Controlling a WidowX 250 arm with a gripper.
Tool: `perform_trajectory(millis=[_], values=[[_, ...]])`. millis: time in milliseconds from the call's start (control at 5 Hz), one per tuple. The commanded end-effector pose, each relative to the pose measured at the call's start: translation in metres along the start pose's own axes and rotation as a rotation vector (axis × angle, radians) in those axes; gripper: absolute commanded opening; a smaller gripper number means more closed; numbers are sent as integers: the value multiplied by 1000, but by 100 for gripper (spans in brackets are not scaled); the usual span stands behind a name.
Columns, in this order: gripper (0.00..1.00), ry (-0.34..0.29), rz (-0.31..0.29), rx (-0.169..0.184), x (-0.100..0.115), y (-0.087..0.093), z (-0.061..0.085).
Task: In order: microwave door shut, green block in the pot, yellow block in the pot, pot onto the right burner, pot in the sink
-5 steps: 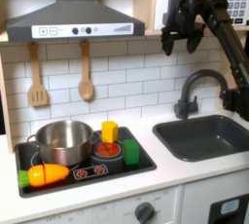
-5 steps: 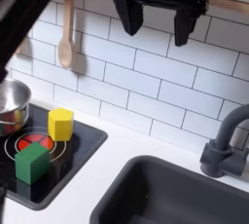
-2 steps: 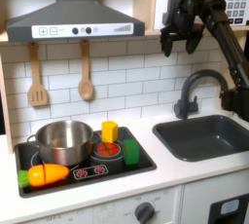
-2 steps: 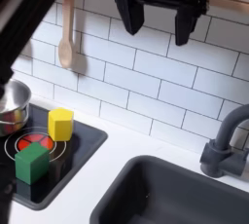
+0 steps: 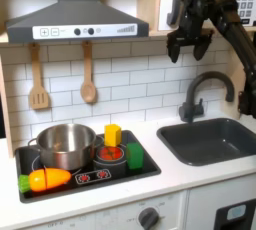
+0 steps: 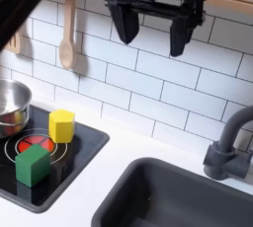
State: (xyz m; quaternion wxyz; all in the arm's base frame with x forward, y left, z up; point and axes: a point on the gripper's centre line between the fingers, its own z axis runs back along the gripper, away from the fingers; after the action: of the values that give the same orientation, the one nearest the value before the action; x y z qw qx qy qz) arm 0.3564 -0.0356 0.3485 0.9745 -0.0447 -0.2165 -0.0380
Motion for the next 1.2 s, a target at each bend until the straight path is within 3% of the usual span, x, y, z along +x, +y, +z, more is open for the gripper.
perform_trajectory(millis=[0, 400, 1000], values=[[100, 45, 34, 69, -28, 34, -1], [100, 88, 54, 100, -42, 52, -10], [100, 146, 27, 149, -71, 82, -31]])
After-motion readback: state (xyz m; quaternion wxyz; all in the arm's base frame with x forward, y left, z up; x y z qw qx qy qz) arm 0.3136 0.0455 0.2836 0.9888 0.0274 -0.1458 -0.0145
